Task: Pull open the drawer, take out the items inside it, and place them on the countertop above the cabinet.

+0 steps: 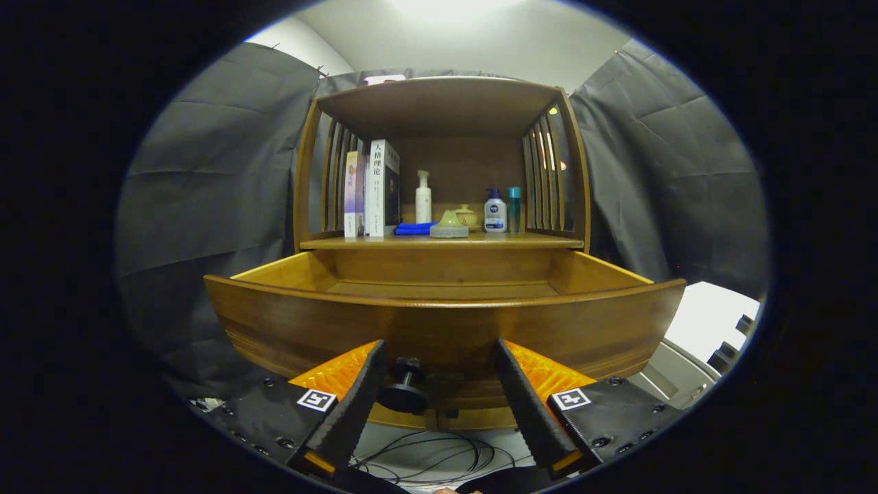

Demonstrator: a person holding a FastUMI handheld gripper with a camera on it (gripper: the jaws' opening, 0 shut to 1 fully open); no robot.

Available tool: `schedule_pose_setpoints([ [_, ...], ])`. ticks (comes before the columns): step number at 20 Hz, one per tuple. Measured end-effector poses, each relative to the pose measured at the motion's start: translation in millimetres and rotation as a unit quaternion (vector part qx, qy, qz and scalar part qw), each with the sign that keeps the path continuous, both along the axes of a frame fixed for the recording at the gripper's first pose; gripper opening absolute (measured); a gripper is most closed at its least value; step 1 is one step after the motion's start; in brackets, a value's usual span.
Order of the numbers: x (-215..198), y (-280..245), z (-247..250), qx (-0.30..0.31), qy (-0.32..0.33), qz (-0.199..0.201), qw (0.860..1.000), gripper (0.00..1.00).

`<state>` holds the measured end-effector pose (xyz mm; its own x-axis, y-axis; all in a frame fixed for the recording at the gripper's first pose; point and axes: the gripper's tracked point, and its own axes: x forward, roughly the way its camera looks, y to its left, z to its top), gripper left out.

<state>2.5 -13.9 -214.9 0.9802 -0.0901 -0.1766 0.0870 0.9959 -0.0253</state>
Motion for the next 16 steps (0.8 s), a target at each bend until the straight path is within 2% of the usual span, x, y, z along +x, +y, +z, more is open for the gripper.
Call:
schedule_pose_setpoints([
  [7, 2.9, -0.9, 1.1, -0.011, -0.015, -0.027, 0.999, 0.99],
  [16, 14.5, 4.3, -2.0, -0.001, -0.010, -0.020, 1.000, 0.98],
])
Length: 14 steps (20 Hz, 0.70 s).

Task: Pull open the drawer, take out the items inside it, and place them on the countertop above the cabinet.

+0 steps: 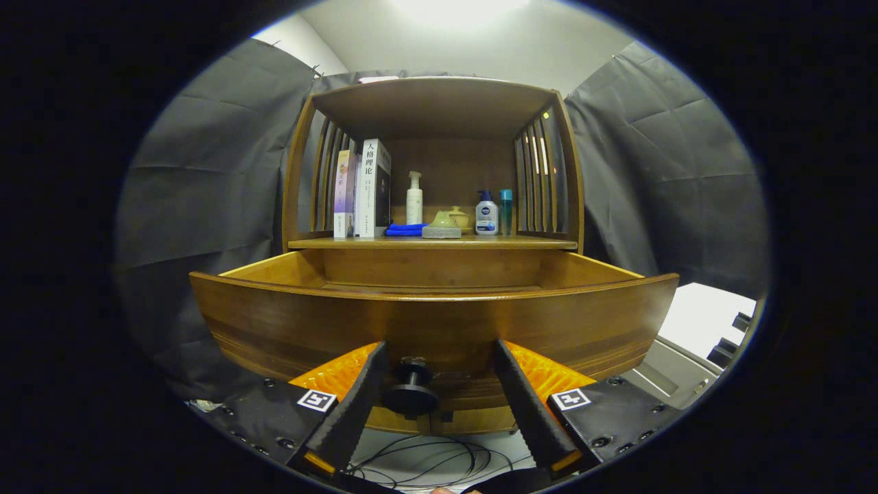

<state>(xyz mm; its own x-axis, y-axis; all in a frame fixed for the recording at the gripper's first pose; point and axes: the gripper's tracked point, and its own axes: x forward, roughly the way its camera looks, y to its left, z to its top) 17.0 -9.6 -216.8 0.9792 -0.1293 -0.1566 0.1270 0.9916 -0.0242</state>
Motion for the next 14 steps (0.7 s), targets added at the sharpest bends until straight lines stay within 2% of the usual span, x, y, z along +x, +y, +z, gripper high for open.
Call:
schedule_pose_setpoints([
  [8, 16.3, 1.4, 0.8, 0.000, -0.003, 0.000, 1.000, 0.98],
  [14, 53.5, 0.4, 2.9, 0.023, 0.003, -0.004, 1.000, 0.98],
])
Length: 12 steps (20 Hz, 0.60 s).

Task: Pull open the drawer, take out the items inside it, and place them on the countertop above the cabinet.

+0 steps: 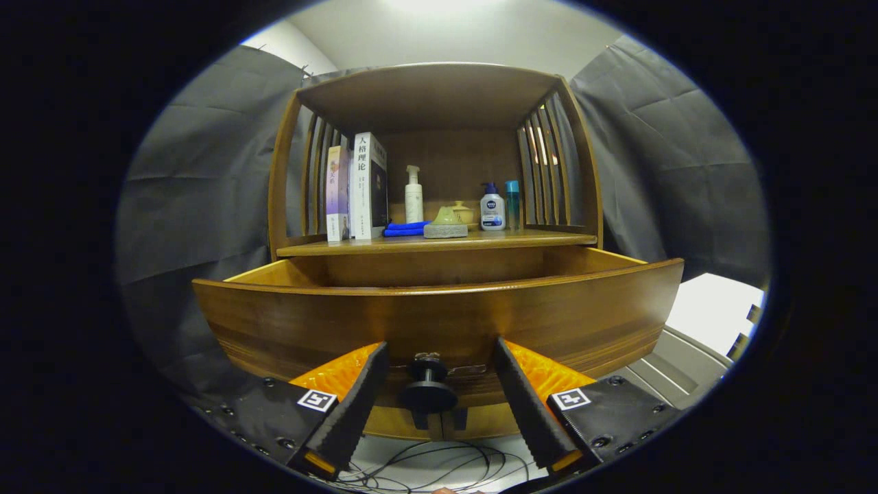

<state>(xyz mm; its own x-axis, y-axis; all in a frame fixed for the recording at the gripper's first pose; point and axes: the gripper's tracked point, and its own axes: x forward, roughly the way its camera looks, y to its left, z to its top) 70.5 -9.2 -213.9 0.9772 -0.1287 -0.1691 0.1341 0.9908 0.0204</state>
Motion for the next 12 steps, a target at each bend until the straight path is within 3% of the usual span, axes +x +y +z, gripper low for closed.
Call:
schedule_pose_setpoints([
  [12, 89.4, -8.0, 1.8, -0.011, 0.002, -0.012, 1.000, 0.98],
])
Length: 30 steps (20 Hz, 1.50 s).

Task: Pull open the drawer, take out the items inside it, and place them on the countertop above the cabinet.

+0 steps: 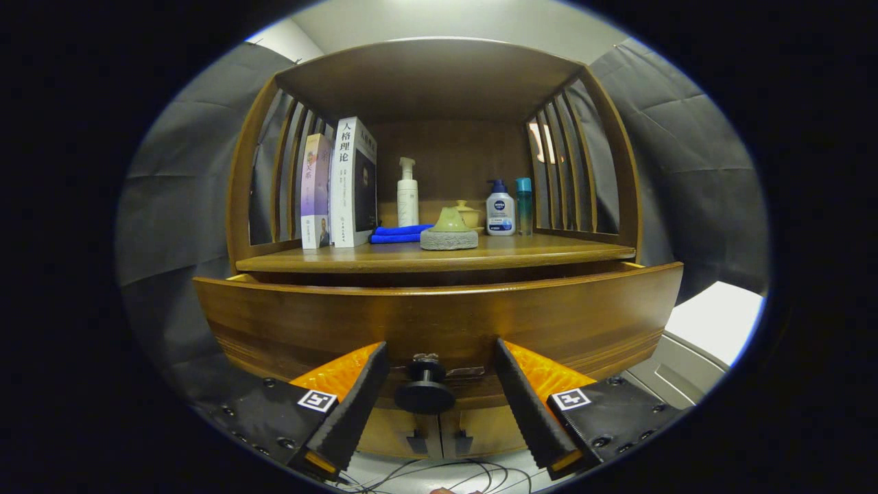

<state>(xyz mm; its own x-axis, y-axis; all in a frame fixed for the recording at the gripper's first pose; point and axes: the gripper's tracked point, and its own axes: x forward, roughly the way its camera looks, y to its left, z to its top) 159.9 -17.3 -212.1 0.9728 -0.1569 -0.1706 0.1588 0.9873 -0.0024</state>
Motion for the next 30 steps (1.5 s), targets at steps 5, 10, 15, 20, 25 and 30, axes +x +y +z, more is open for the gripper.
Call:
schedule_pose_setpoints([
  [5, 30.0, -3.7, 0.9, 0.001, 0.003, 0.000, 1.000, 0.98],
  [10, 54.1, -6.8, 1.0, 0.000, 0.008, 0.000, 1.000, 0.98],
  [15, 59.4, -8.3, 2.4, -0.015, 0.004, 0.001, 1.000, 0.97],
  [20, 51.0, -20.8, 23.7, -0.029, -0.005, -0.014, 0.999, 0.99],
  [25, 9.3, -29.9, 86.1, -0.058, -0.063, -0.009, 0.996, 0.99],
  [30, -58.2, -29.0, 138.0, -0.020, -0.106, -0.010, 0.994, 0.99],
])
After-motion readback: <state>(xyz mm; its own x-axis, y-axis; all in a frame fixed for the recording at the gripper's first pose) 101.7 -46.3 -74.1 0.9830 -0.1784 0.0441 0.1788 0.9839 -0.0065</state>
